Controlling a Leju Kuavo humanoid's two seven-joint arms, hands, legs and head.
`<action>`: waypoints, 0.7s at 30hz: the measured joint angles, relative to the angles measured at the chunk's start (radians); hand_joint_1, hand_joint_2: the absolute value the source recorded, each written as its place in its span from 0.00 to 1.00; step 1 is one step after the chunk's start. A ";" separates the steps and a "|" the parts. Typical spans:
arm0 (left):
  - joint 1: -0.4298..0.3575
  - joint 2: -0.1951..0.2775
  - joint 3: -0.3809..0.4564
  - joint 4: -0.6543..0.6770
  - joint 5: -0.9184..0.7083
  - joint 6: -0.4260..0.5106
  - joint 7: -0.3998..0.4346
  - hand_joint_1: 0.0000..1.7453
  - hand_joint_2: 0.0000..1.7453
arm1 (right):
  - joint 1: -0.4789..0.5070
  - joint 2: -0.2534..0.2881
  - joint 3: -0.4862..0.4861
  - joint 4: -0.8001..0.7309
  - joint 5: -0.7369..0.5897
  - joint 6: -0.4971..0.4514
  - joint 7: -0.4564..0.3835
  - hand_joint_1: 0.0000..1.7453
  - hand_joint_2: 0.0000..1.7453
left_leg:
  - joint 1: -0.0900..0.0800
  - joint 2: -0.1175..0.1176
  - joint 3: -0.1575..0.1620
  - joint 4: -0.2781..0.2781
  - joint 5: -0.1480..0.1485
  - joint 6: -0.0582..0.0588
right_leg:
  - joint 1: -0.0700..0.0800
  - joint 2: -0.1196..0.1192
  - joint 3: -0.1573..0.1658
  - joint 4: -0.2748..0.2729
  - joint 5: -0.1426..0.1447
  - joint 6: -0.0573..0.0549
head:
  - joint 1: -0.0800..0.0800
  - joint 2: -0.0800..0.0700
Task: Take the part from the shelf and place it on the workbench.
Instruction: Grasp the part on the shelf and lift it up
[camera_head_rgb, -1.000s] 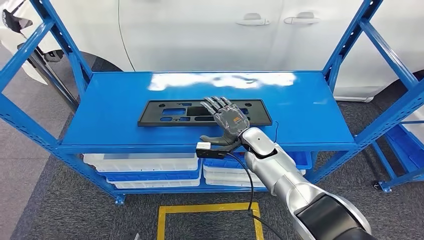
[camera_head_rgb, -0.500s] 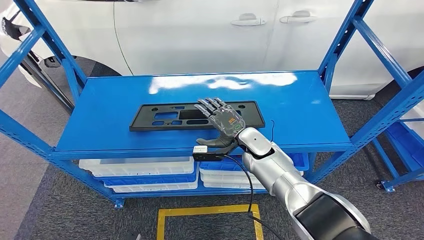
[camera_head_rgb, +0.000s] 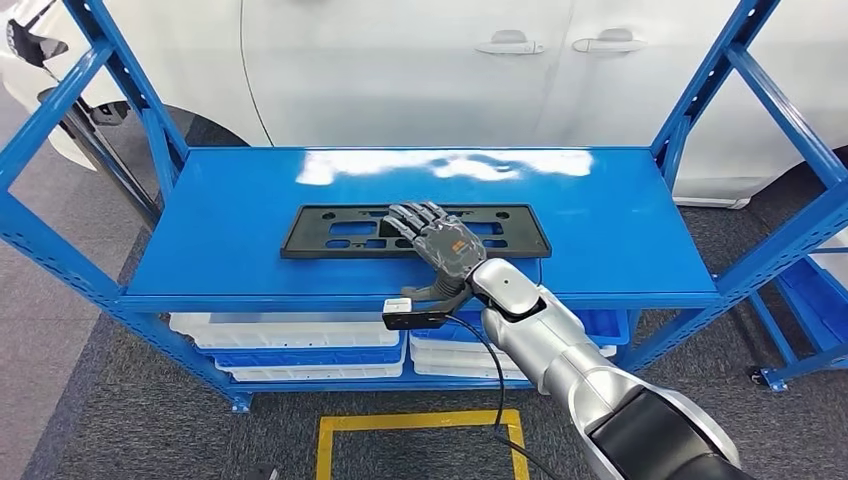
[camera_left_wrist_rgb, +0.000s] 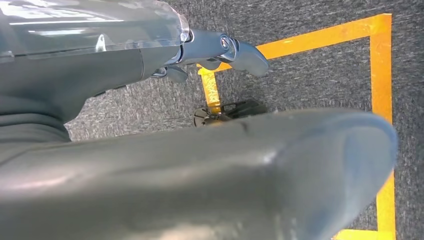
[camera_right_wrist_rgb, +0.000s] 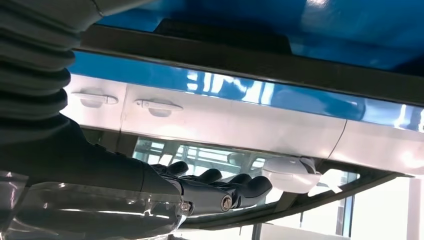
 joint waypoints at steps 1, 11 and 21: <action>0.000 0.000 0.001 0.000 0.000 0.000 0.000 0.00 0.00 | -0.002 0.000 0.000 0.000 0.000 0.000 0.000 0.00 1.00 | -0.002 -0.001 -0.001 0.003 -0.003 -0.004 | 0.002 0.000 0.032 -0.066 0.024 -0.004 | 0.000 0.000; -0.001 0.000 0.007 0.000 -0.013 0.000 0.000 0.00 0.00 | -0.047 0.008 0.085 0.033 0.138 0.066 0.117 0.00 1.00 | 0.002 0.001 -0.127 0.271 -0.139 -0.053 | 0.001 0.000 0.065 -0.135 0.041 -0.043 | 0.000 0.000; -0.009 -0.003 0.007 0.000 -0.035 -0.004 0.003 0.00 0.00 | -0.142 0.055 0.170 0.174 0.212 0.239 0.257 0.00 1.00 | -0.004 -0.001 -0.008 0.005 -0.002 -0.014 | 0.005 0.003 0.065 -0.126 0.030 -0.011 | 0.000 0.000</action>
